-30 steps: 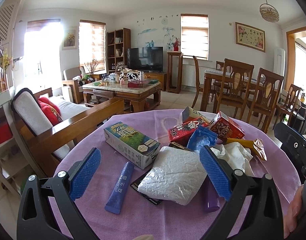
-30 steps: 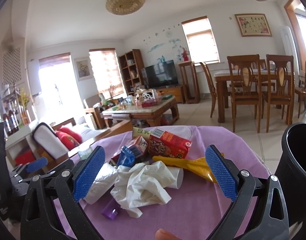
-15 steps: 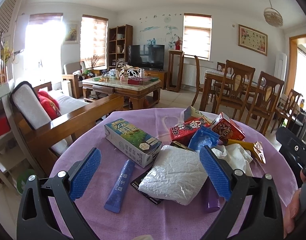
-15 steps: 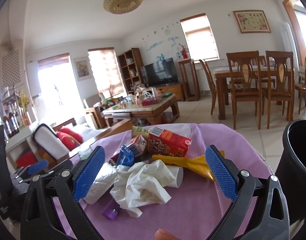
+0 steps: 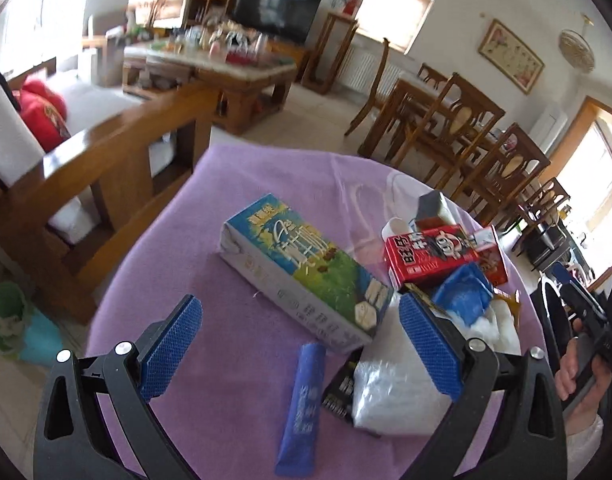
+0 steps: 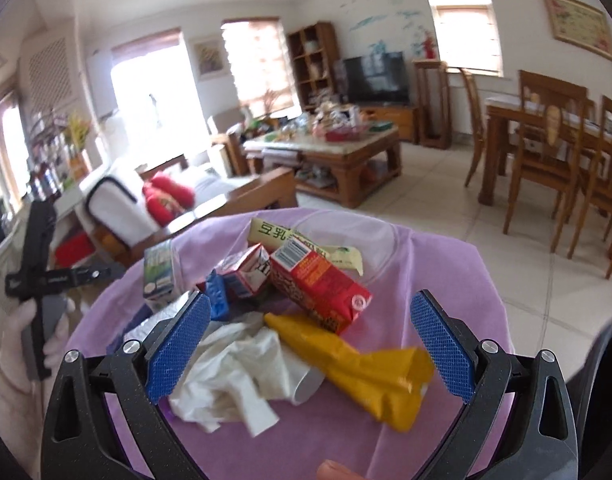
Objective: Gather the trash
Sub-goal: 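Grasp the blue milk carton with the left tool while the right tool grasps the red juice box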
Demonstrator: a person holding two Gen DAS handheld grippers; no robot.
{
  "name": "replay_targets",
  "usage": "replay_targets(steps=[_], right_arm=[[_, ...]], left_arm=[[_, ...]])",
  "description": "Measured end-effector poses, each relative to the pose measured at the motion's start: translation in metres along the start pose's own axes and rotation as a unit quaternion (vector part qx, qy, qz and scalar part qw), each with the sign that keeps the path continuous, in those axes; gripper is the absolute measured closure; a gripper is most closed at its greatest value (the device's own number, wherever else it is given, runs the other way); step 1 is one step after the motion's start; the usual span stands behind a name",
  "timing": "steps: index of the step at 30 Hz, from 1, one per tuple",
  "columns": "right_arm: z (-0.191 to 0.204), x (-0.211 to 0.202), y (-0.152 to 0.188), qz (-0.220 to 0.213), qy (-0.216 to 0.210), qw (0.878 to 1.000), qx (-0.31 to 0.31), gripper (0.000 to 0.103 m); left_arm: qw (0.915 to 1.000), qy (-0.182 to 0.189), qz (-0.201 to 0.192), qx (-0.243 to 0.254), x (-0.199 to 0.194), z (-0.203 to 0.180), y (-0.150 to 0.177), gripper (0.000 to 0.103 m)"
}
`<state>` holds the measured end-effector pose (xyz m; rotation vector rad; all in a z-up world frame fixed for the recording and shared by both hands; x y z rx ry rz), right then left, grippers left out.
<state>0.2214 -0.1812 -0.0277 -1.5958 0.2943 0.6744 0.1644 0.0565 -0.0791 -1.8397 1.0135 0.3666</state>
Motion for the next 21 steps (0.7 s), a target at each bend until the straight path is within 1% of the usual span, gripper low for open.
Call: replay_targets(steps=[1, 3, 5, 6, 7, 8, 9, 11, 12, 13, 14, 16, 17, 18, 20, 21], right_arm=[[0.004, 0.008, -0.004, 0.005, -0.006, 1.000, -0.018, 0.004], [0.014, 0.026, -0.009, 0.017, -0.018, 0.998, -0.065, 0.005], [0.023, 0.048, -0.007, 0.036, -0.012, 0.993, -0.113, 0.009], [0.026, 0.060, -0.005, 0.048, -0.006, 0.990, -0.133, 0.012], [0.029, 0.069, -0.003, 0.057, -0.003, 0.987, -0.147, 0.019], [0.028, 0.078, 0.000, 0.064, -0.002, 0.986, -0.154, 0.023], [0.030, 0.084, 0.001, 0.073, -0.004, 0.985, -0.158, 0.026], [0.024, 0.094, 0.004, 0.083, -0.010, 0.984, -0.157, 0.036], [0.026, 0.097, 0.005, 0.088, -0.014, 0.984, -0.156, 0.044], [0.028, 0.100, 0.005, 0.090, -0.016, 0.984, -0.156, 0.050], [0.029, 0.102, 0.005, 0.089, -0.017, 0.983, -0.157, 0.053], [0.032, 0.103, 0.004, 0.084, -0.020, 0.984, -0.155, 0.068], [0.031, 0.106, 0.002, 0.083, -0.020, 0.984, -0.155, 0.070], [0.031, 0.105, 0.001, 0.080, -0.019, 0.985, -0.152, 0.070], [0.030, 0.098, 0.001, 0.070, -0.021, 0.987, -0.144, 0.071], [0.031, 0.094, 0.000, 0.063, -0.023, 0.988, -0.140, 0.071]], left_arm=[[0.9998, 0.001, 0.005, -0.019, 0.007, 0.002, -0.003, 0.005], [0.9985, -0.016, 0.013, -0.051, 0.018, 0.008, -0.008, 0.005], [0.9967, -0.037, 0.023, -0.068, 0.030, 0.010, -0.009, 0.005], [0.9956, -0.049, 0.029, -0.074, 0.036, 0.011, -0.008, 0.005], [0.9949, -0.054, 0.033, -0.079, 0.039, 0.012, -0.011, 0.005], [0.9941, -0.059, 0.034, -0.084, 0.042, 0.013, -0.010, 0.005], [0.9936, -0.062, 0.037, -0.087, 0.046, 0.014, -0.009, 0.005], [0.9930, -0.069, 0.040, -0.088, 0.051, 0.016, -0.007, 0.005], [0.9927, -0.072, 0.038, -0.088, 0.052, 0.018, -0.007, 0.006], [0.9936, -0.073, 0.029, -0.082, 0.051, 0.019, -0.008, 0.006], [0.9939, -0.072, 0.026, -0.080, 0.052, 0.019, -0.008, 0.006], [0.9948, -0.069, 0.017, -0.072, 0.050, 0.019, -0.009, 0.008], [0.9950, -0.069, 0.011, -0.072, 0.047, 0.020, -0.010, 0.015], [0.9951, -0.068, 0.007, -0.071, 0.046, 0.021, -0.009, 0.017], [0.9956, -0.052, -0.003, -0.078, 0.040, 0.024, -0.009, 0.027], [0.9958, -0.042, -0.008, -0.082, 0.036, 0.026, -0.008, 0.030]])
Point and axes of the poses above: each gripper's, at about its wrist camera, not at the fingertips, and x roughly the way its jaws point, z to its left, y to its underside, the point moved 9 cm from there along x, roughly the way its jaws point, and after that the axes turned 14 degrees about y, right-handed, at the moved point
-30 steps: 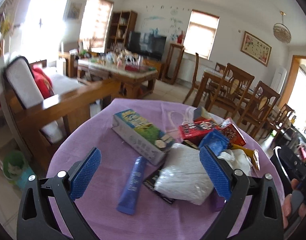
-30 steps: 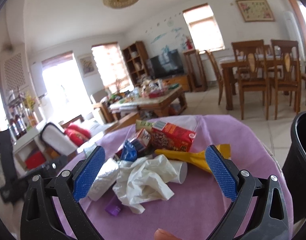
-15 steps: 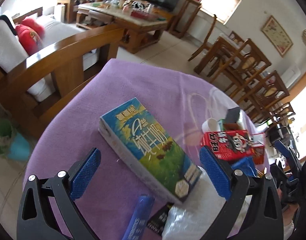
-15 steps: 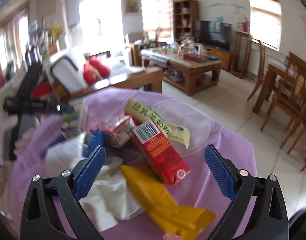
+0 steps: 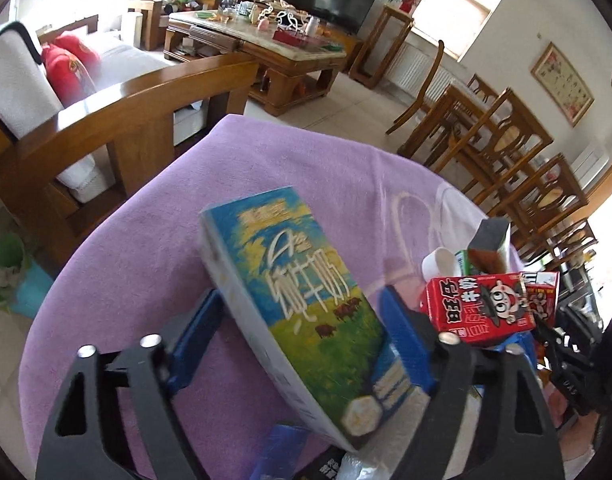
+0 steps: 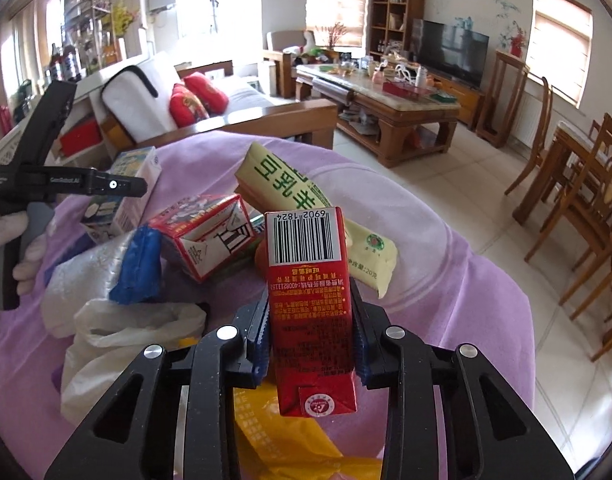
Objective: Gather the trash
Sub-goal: 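Grasp the blue milk carton with the left tool while the right tool grasps the red juice box, then carry both cartons to the black bin and open both tools to drop them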
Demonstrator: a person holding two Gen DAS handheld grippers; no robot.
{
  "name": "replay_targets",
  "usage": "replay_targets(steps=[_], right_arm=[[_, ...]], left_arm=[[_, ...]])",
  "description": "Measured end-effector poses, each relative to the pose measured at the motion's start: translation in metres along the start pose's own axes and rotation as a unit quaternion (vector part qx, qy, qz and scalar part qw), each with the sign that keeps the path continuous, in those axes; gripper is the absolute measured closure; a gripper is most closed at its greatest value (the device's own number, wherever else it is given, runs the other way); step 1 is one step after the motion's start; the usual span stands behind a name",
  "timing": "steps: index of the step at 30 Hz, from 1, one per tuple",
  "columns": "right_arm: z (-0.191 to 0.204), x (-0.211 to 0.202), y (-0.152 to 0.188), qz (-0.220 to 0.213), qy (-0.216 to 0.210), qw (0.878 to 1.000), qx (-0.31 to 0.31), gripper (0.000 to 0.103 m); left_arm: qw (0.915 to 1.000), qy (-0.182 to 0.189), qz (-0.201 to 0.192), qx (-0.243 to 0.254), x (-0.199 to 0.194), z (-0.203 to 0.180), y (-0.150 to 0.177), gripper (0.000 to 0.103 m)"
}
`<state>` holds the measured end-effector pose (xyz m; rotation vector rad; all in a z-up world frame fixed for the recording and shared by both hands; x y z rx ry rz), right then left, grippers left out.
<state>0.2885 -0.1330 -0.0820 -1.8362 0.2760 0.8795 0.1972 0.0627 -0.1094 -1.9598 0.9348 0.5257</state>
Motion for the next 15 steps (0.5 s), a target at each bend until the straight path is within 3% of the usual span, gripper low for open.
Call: replay_targets(steps=[8, 15], right_arm=[[-0.012, -0.065, -0.019, -0.077, 0.008, 0.995, 0.063, 0.071], [-0.035, -0.132, -0.023, -0.119, -0.016, 0.984, 0.133, 0.071]], left_arm=[[0.9988, 0.040, -0.024, 0.013, -0.013, -0.009, -0.005, 0.054], [0.9906, 0.107, -0.066, 0.053, -0.059, -0.051, -0.006, 0.054]])
Point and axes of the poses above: each gripper's, at about its wrist camera, not at the fingertips, and x roughly the way its jaws point, z to its left, y to its underside, the point moved 9 cm from there along x, roughly the way its jaws point, and after that the axes turned 14 degrees about y, right-handed, at the moved point
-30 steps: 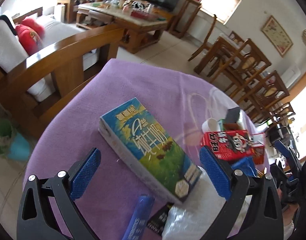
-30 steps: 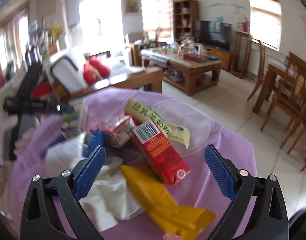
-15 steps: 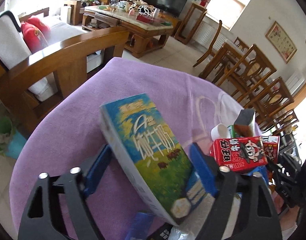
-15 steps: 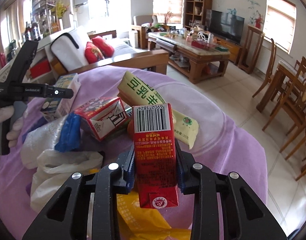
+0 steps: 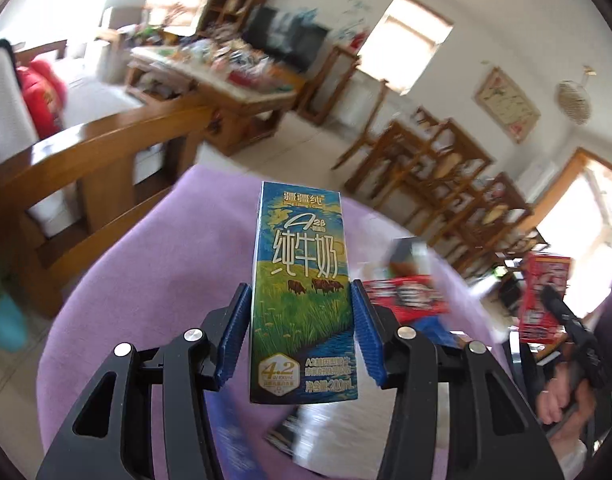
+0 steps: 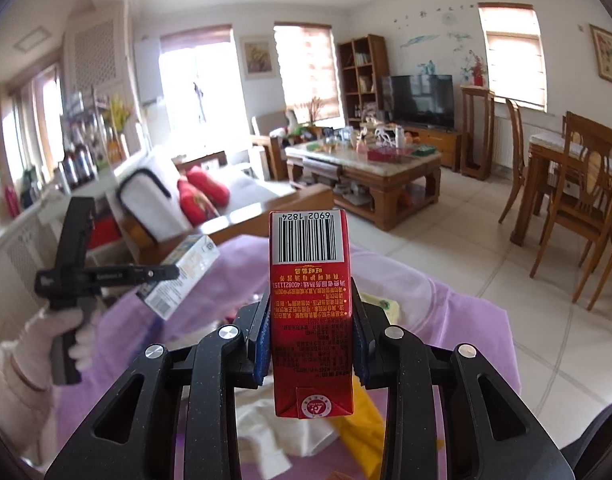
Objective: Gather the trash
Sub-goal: 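Carry both cartons to the black bin and open both tools to drop them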
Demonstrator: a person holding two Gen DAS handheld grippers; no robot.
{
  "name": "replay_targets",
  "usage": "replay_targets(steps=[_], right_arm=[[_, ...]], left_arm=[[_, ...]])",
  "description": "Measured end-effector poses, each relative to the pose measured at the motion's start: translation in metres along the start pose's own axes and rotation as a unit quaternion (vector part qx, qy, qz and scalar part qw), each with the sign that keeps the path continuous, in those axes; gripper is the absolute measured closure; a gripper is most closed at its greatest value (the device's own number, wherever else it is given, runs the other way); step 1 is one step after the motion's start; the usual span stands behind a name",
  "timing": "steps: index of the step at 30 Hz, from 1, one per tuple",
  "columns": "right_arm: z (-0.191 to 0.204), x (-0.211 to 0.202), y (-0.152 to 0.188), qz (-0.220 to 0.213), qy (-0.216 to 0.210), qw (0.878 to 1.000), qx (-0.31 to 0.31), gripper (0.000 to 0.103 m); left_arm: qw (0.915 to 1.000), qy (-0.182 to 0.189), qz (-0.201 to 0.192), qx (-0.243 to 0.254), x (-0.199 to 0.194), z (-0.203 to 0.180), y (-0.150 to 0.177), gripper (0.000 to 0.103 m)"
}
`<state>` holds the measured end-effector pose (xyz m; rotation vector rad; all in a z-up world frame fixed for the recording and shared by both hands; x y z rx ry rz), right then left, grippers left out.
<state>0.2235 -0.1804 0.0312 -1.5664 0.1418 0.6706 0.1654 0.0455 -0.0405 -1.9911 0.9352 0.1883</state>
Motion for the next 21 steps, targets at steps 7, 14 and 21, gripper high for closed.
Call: replay_targets(steps=[7, 14, 21], right_arm=[[-0.056, -0.074, 0.005, -0.010, 0.011, 0.998, 0.063, 0.071], [-0.182, -0.145, 0.063, 0.016, 0.111, 0.986, 0.120, 0.071], [-0.305, -0.182, 0.154, 0.075, 0.228, 0.952, 0.191, 0.071]], left_arm=[[0.9938, 0.094, 0.019, 0.056, 0.007, -0.107, 0.010, 0.054], [0.9667, 0.212, 0.110, 0.093, 0.091, -0.240, 0.069, 0.054], [0.9330, 0.286, 0.195, 0.098, 0.188, -0.347, 0.141, 0.054]])
Point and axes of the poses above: each gripper's, at about its wrist camera, not at the fingertips, and x roughly the way its jaws point, z to its left, y to its underside, the point moved 9 cm from there along x, roughly the way its jaws point, and after that the axes turned 14 degrees about y, right-handed, at the moved point
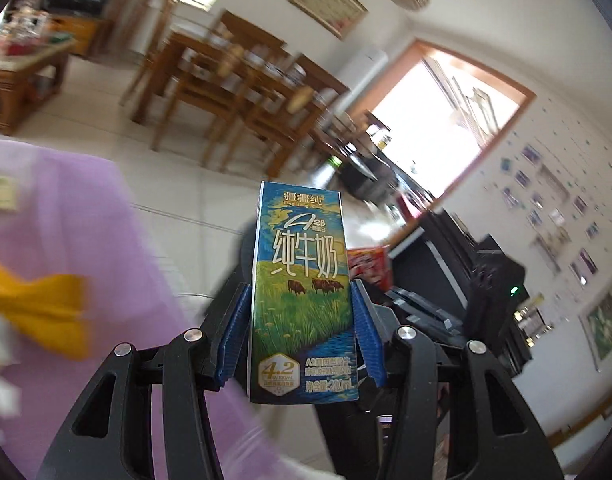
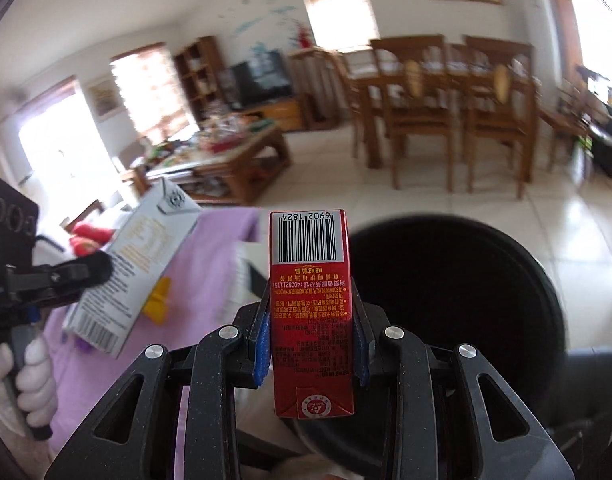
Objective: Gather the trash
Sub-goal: 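Carry both cartons to the black bin and open both tools to drop them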
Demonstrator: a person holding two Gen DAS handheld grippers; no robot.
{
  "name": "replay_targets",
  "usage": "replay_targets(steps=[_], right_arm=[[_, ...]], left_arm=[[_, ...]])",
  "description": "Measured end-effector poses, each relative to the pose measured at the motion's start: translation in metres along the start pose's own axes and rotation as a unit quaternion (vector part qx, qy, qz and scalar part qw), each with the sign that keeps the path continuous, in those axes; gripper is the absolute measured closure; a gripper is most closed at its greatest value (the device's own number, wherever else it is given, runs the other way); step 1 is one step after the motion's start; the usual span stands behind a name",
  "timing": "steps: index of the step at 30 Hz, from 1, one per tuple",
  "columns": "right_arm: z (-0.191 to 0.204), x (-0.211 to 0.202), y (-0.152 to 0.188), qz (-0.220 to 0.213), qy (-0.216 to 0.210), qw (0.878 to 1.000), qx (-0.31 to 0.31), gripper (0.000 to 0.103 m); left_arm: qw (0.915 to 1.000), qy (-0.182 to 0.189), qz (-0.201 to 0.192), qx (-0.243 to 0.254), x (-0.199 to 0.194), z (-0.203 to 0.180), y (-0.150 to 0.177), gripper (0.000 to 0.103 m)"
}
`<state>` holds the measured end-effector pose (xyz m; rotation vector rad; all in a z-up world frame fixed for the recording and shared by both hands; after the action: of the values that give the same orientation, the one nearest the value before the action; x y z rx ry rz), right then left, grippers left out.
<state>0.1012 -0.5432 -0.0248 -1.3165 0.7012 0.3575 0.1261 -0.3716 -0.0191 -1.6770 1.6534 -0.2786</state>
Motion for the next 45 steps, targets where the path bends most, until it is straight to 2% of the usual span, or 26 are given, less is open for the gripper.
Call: replay_targets(steps=[3, 6, 10, 16, 19, 23, 25, 27, 32, 36, 39, 41, 43, 44, 45], right_arm=[[-0.026, 0.022, 0.016, 0.021, 0.021, 1.000, 0.008, 0.071], [-0.033, 0.044, 0.039, 0.060, 0.018, 0.998, 0.006, 0.071], [-0.042, 0.053, 0.060, 0.082, -0.001, 0.997, -0.004, 0.071], [-0.040, 0.055, 0.071, 0.091, -0.013, 0.996, -0.013, 0.071], [-0.033, 0.053, 0.078, 0.090, -0.017, 0.996, -0.015, 0.070], [-0.024, 0.049, 0.079, 0.080, -0.020, 0.996, -0.015, 0.064], [-0.021, 0.046, 0.077, 0.078, -0.021, 0.997, -0.015, 0.057], [-0.022, 0.043, 0.074, 0.071, -0.025, 0.997, -0.009, 0.056], [-0.039, 0.031, 0.064, 0.032, -0.017, 0.999, 0.028, 0.056], [-0.065, 0.015, 0.056, 0.001, -0.006, 0.998, 0.065, 0.056], [-0.076, 0.012, 0.056, 0.000, -0.003, 0.997, 0.080, 0.056], [-0.081, 0.011, 0.058, 0.004, -0.006, 0.996, 0.087, 0.056], [-0.084, 0.010, 0.059, 0.009, -0.009, 0.996, 0.093, 0.056], [-0.087, 0.008, 0.063, 0.011, -0.012, 0.995, 0.093, 0.056], [-0.087, 0.007, 0.063, 0.013, -0.014, 0.995, 0.094, 0.056]], left_arm=[[0.9993, 0.015, 0.032, -0.010, 0.062, 0.002, -0.001, 0.054], [0.9979, -0.008, 0.064, -0.004, 0.103, 0.004, 0.003, 0.054], [0.9937, -0.045, 0.102, 0.006, 0.122, 0.006, 0.015, 0.054], [0.9878, -0.089, 0.127, 0.014, 0.126, 0.018, 0.024, 0.054], [0.9861, -0.098, 0.134, 0.007, 0.129, 0.023, 0.026, 0.052], [0.9846, -0.108, 0.137, 0.009, 0.127, 0.023, 0.027, 0.052], [0.9835, -0.119, 0.135, 0.017, 0.125, 0.022, 0.027, 0.051], [0.9834, -0.125, 0.130, 0.018, 0.124, 0.021, 0.026, 0.046], [0.9763, -0.184, 0.094, 0.064, 0.116, 0.018, 0.026, 0.038], [0.9733, -0.183, 0.105, 0.092, 0.131, 0.011, 0.034, 0.038], [0.9785, -0.159, 0.109, 0.074, 0.147, 0.013, 0.036, 0.037], [0.9783, -0.168, 0.097, 0.073, 0.149, 0.018, 0.032, 0.030], [0.9790, -0.165, 0.083, 0.086, 0.153, 0.017, 0.025, 0.028], [0.9796, -0.163, 0.079, 0.088, 0.154, 0.017, 0.024, 0.021], [0.9785, -0.168, 0.078, 0.091, 0.154, 0.019, 0.024, 0.022]])
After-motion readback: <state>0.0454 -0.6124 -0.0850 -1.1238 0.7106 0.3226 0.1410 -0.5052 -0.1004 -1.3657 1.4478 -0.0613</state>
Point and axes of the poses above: each gripper's, at about its wrist camera, not at the fingertips, and x roughly the way its jaws point, z to its left, y to its underside, the point moved 9 cm from there along x, roughly the way its jaws point, and after that the axes turned 14 degrees about y, right-handed, at the moved point
